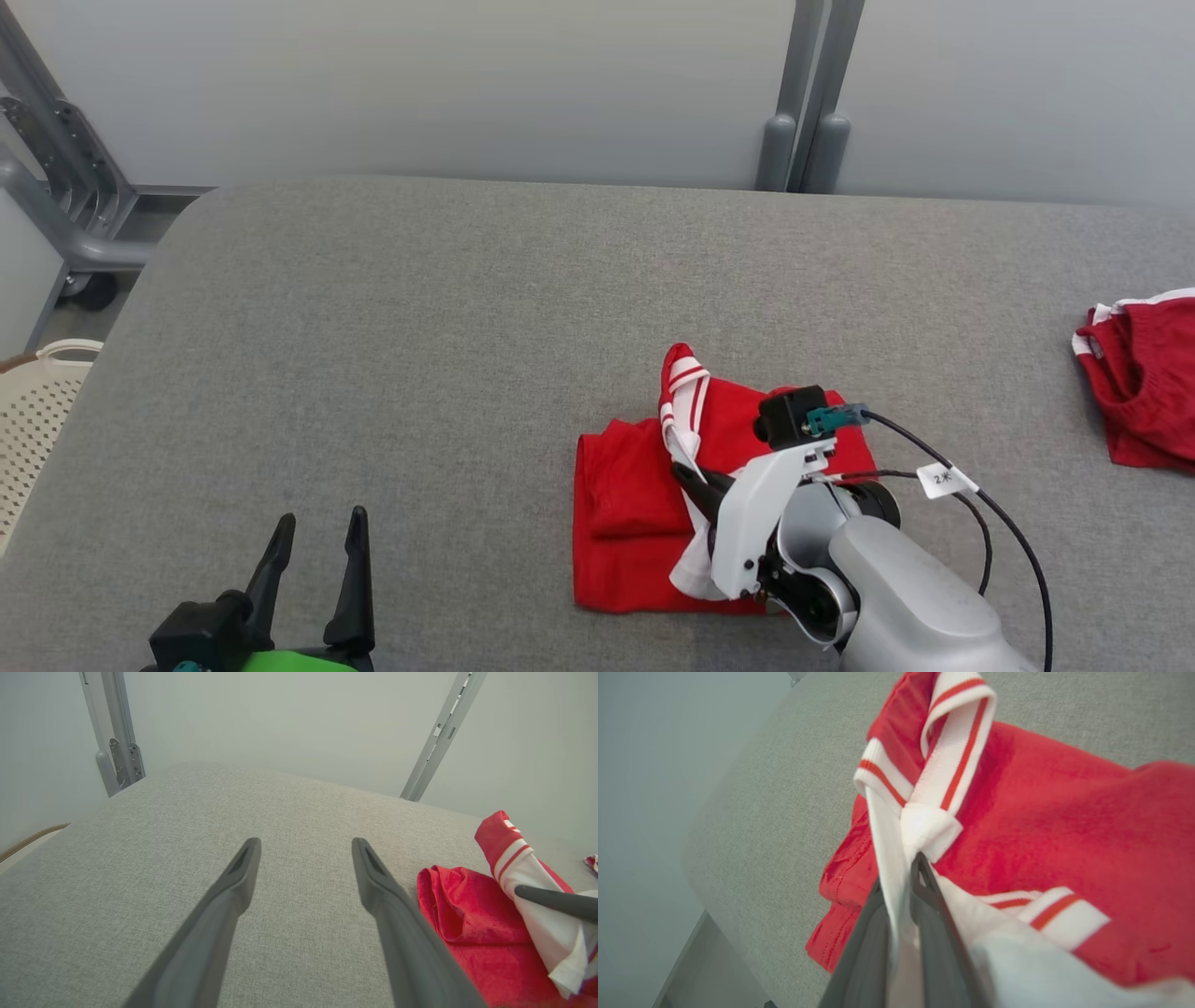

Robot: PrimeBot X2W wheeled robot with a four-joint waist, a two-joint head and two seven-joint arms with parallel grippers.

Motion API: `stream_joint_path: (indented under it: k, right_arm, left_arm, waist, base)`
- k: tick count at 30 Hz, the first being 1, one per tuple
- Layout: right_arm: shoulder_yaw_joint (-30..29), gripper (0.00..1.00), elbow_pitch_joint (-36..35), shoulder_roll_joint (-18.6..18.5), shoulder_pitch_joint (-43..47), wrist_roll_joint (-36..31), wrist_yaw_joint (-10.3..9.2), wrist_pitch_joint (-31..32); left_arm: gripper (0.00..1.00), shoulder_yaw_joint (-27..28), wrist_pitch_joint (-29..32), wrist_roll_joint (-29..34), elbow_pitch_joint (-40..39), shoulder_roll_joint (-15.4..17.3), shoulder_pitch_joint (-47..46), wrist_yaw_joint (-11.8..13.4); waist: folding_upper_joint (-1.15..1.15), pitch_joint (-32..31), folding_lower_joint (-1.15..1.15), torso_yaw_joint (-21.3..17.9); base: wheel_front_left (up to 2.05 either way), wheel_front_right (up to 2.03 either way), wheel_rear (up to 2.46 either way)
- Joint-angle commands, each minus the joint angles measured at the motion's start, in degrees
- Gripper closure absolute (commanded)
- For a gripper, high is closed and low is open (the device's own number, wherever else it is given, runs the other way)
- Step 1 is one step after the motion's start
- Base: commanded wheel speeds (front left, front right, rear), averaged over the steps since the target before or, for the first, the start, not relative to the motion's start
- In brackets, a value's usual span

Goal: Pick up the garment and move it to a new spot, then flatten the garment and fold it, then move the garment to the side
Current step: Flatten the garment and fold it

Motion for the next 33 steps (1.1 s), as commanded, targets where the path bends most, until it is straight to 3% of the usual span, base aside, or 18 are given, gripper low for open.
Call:
stream_joint_path:
  k: [1, 6, 8, 9, 20, 29, 30, 31, 32, 33]
  right_arm:
    - [1.19, 1.00, 1.63, -0.05, -1.50, 1.28, -0.01, -0.99]
    - [4.18, 1.00, 6.29, -0.06, -4.16, 3.82, -0.01, -2.40]
    - [5.23, 0.53, 7.61, -0.05, -5.07, 5.23, -0.01, -3.28]
    - [5.89, 0.00, 7.76, -0.04, -5.43, 6.25, -0.01, -3.79]
    - [11.36, 0.00, 7.48, -0.08, -9.96, 12.33, -0.01, -8.19]
    - [7.41, 0.00, 10.29, -0.08, -13.46, 10.18, -0.01, -16.09]
    - [6.41, 0.06, 11.23, -0.08, -13.58, 9.32, -0.01, -17.02]
    - [5.58, 0.39, 11.89, -0.08, -13.45, 8.56, -0.01, -17.78]
    - [4.69, 0.64, 12.57, -0.11, -13.05, 7.94, -0.01, -18.45]
    - [3.78, 0.76, 13.07, -0.35, -12.46, 7.50, -0.01, -19.10]
  left_arm:
    - [0.00, 0.00, -0.06, 0.40, 0.25, -0.12, -1.13, -0.10]
    - [0.00, -0.33, -0.05, 0.39, 0.68, -0.19, -1.36, -0.17]
    - [0.00, -0.45, -0.05, 0.39, 0.83, -0.18, -1.49, -0.13]
    - [0.00, -0.46, -0.05, 0.33, 0.89, -0.18, -1.53, -0.11]
    - [0.00, -0.41, -0.14, 0.07, 0.91, 0.13, -0.99, 0.35]
    - [0.00, -0.46, -0.17, 0.01, 0.20, 0.46, -0.04, 0.85]
    - [0.00, -0.45, -0.18, 0.01, 0.12, 0.49, 0.11, 0.86]
    - [0.00, -0.49, -0.17, 0.00, 0.03, 0.53, 0.25, 0.90]
    - [0.00, -0.49, -0.18, 0.01, -0.09, 0.58, 0.39, 1.01]
    - [0.00, -0.51, -0.18, 0.01, -0.22, 0.64, 0.51, 0.95]
  waist:
    - [0.00, -0.09, 0.00, 0.46]
    - [0.00, -0.16, 0.00, 0.97]
    - [0.00, -0.22, 0.00, 1.06]
    - [0.00, -0.26, 0.00, 1.08]
    - [0.00, -0.87, 0.00, -0.15]
    - [0.00, -1.14, 0.00, -1.53]
    - [0.00, -1.20, 0.00, -1.66]
    - [0.00, -1.25, 0.00, -1.76]
    - [0.00, -1.29, 0.00, -1.86]
    - [0.00, -1.35, 0.00, -1.93]
  base:
    - [0.00, 0.00, 0.00]
    - [0.00, 0.00, 0.00]
    - [0.00, 0.00, 0.00]
    - [0.00, 0.00, 0.00]
    - [0.00, 0.00, 0.00]
    - [0.00, 0.00, 0.00]
    - [0.00, 0.00, 0.00]
    - [0.00, 0.00, 0.00]
    - [0.00, 0.00, 0.00]
    - [0.00, 0.00, 0.00]
